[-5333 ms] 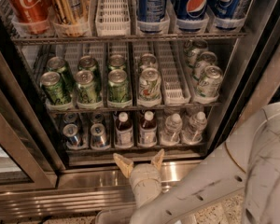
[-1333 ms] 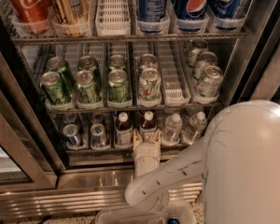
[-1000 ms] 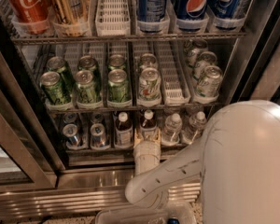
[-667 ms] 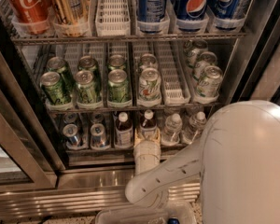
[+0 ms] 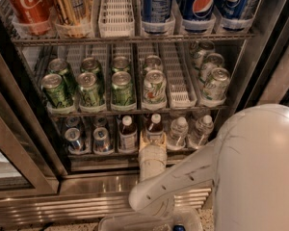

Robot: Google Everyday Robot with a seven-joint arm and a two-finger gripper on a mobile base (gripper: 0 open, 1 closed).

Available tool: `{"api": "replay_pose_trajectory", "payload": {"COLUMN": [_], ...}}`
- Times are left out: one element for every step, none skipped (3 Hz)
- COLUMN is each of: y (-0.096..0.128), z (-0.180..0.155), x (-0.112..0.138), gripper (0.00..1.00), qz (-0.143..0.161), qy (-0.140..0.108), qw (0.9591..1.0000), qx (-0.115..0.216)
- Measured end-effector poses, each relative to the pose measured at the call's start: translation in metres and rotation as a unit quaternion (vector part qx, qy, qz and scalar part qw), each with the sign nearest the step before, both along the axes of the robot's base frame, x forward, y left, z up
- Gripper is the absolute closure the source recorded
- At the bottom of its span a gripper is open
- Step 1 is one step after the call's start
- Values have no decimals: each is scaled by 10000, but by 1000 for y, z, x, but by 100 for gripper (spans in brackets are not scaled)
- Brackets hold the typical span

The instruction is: Pick blue plastic bottle from bottom shelf of fridge

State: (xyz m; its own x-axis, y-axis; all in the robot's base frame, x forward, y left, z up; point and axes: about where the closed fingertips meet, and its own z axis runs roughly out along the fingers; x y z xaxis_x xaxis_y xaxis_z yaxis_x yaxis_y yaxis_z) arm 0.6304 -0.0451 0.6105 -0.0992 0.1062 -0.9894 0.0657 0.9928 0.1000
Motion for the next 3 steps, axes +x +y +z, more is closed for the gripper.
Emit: {"api": "replay_pose_trajectory", "payload": {"y": [1, -1, -2], "z": [4, 7, 12], "x": [-2, -4, -7], "gripper": [100, 100, 100], "qz": [3, 2, 4], "qy": [-48, -108, -182], "qw": [10000, 9999, 9997], "qx": [45, 87, 136]}}
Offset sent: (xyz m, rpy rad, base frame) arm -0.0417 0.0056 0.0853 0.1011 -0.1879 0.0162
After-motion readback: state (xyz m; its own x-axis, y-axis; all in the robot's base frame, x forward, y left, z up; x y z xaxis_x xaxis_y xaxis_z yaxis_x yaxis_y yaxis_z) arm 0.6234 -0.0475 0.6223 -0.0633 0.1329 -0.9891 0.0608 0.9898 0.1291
